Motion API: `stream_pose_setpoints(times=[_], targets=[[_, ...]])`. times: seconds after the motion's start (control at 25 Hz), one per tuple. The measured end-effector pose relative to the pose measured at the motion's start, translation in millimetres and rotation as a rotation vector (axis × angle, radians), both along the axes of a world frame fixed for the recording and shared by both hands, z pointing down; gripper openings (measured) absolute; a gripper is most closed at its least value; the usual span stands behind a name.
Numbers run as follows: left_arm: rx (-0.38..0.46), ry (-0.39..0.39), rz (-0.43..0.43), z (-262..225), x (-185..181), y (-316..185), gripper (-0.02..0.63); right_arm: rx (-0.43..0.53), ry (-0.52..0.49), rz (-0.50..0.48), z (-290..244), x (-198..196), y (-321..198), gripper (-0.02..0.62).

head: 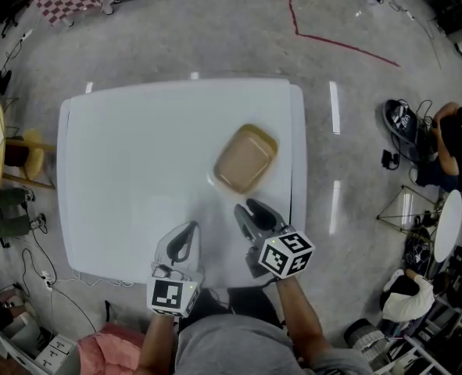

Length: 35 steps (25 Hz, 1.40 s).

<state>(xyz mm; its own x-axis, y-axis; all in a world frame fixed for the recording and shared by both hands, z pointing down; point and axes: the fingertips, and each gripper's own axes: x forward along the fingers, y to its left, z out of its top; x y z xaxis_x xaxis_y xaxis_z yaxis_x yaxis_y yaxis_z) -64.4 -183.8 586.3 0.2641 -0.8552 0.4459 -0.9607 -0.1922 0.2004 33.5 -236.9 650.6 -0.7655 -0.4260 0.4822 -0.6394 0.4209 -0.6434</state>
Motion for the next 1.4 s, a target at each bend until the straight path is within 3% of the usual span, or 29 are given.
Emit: stream_pose_setpoints(times=[0.24, 0.52, 1.04, 1.4], targets=[[-0.004, 0.011, 0.005, 4, 3, -1, 0.011, -0.083, -0.075, 0.017, 8, -8, 0, 0.216], [-0.021, 0.008, -0.005, 9, -4, -2, 0.011, -0.120, -0.099, 0.016, 13, -16, -4, 0.233], [-0.043, 0.014, -0.024, 16, -5, 0, 0.011, -0.139, -0.086, 0.010, 22, -17, -4, 0.222], [-0.042, 0.016, -0.027, 17, -7, 1, 0.011, -0.147, -0.079, 0.013, 23, -20, -3, 0.136]])
